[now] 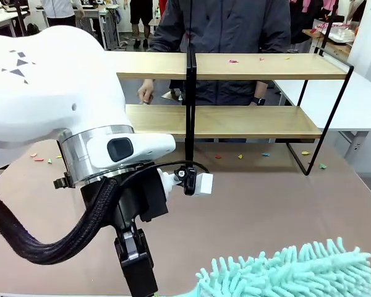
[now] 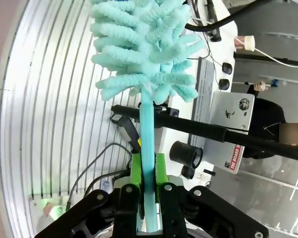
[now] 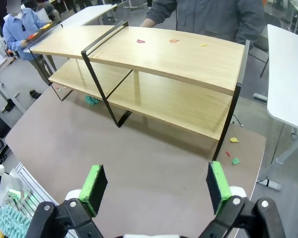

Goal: Clean the shelves.
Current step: Clean another randomly selected level of the Shelf with the Duster.

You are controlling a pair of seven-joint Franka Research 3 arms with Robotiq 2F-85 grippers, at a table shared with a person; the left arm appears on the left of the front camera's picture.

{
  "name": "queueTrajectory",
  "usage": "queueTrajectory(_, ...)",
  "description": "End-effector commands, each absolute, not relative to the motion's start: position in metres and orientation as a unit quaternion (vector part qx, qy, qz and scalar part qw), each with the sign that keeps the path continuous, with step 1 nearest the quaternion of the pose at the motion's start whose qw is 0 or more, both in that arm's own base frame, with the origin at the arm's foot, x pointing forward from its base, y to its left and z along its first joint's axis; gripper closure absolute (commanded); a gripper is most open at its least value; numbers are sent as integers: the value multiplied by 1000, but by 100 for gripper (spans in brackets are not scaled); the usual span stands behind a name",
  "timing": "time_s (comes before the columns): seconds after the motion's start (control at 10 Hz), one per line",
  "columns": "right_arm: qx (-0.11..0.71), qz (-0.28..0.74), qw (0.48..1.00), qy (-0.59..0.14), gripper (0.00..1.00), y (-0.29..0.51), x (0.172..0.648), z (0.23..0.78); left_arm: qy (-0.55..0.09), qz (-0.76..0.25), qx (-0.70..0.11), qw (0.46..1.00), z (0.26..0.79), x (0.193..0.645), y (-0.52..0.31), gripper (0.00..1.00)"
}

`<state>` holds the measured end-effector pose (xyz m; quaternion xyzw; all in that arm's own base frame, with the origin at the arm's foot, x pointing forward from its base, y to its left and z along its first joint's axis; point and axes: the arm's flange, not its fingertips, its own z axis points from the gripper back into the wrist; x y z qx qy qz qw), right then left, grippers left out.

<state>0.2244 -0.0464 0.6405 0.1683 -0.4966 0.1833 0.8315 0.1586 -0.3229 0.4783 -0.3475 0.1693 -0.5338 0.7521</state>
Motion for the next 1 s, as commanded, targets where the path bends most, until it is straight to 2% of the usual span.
queueTrajectory(0.0,168,183,832,-497,0,-47,225,641,154,-513,-356,765,476,172,-323,88)
queueTrajectory(0.1,168,183,832,-497,0,-47,225,641,153,-499,-364,771,477,177,-325,88)
queueTrajectory(0.3,168,183,832,-497,0,-47,225,641,83,-345,-349,867,470,196,-339,88)
queueTrajectory(0.4,168,183,832,-497,0,-47,225,641,51,-290,-314,902,463,207,-354,88)
queueTrajectory(0.6,168,183,832,-497,0,-47,225,641,8,-243,-261,934,459,224,-379,88)
queueTrajectory(0.9,168,183,832,-497,0,-47,225,641,-22,-153,-152,976,442,258,-406,88)
